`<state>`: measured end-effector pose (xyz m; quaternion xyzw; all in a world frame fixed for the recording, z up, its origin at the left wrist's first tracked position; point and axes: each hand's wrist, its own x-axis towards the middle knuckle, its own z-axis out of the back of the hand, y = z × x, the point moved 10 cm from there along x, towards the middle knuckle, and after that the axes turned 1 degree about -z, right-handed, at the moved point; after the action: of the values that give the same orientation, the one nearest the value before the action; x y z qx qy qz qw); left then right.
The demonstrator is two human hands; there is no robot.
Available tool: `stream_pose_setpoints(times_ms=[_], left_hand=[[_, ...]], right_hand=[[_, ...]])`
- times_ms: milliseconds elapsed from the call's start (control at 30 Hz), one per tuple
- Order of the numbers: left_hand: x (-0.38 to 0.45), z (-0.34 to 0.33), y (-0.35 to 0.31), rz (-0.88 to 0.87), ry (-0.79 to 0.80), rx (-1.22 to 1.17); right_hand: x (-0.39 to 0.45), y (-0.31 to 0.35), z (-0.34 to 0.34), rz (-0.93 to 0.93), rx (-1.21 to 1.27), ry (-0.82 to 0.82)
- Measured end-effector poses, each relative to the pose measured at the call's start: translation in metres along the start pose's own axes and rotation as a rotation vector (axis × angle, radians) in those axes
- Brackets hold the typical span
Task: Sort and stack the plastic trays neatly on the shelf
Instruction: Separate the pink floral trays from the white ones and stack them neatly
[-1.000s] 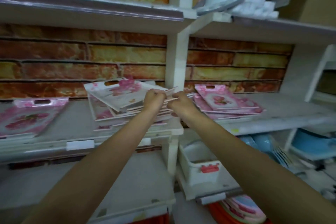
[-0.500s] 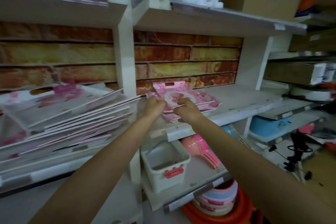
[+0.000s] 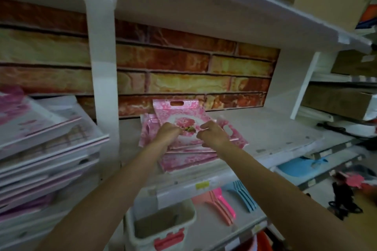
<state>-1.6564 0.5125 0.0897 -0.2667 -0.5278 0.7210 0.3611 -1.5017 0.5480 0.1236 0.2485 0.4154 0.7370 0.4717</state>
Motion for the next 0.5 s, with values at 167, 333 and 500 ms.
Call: stream_pose_setpoints(times_ms=[167, 333, 500], left_hand=[[0.045, 0.0, 0.021, 0.09, -0.076, 0.164], [0.069, 0.004, 0.031, 0.173, -0.179, 0.381], [0.08, 0.006, 0.041, 0.276, -0.265, 0.227]], right_hand=[[0.046, -0.017, 0.005, -0.016, 0.005, 0.038], [0.095, -0.035, 0.013, -0.036, -0.016, 0.063], [0.143, -0.054, 0.019, -0.041, -0.17, 0.119]])
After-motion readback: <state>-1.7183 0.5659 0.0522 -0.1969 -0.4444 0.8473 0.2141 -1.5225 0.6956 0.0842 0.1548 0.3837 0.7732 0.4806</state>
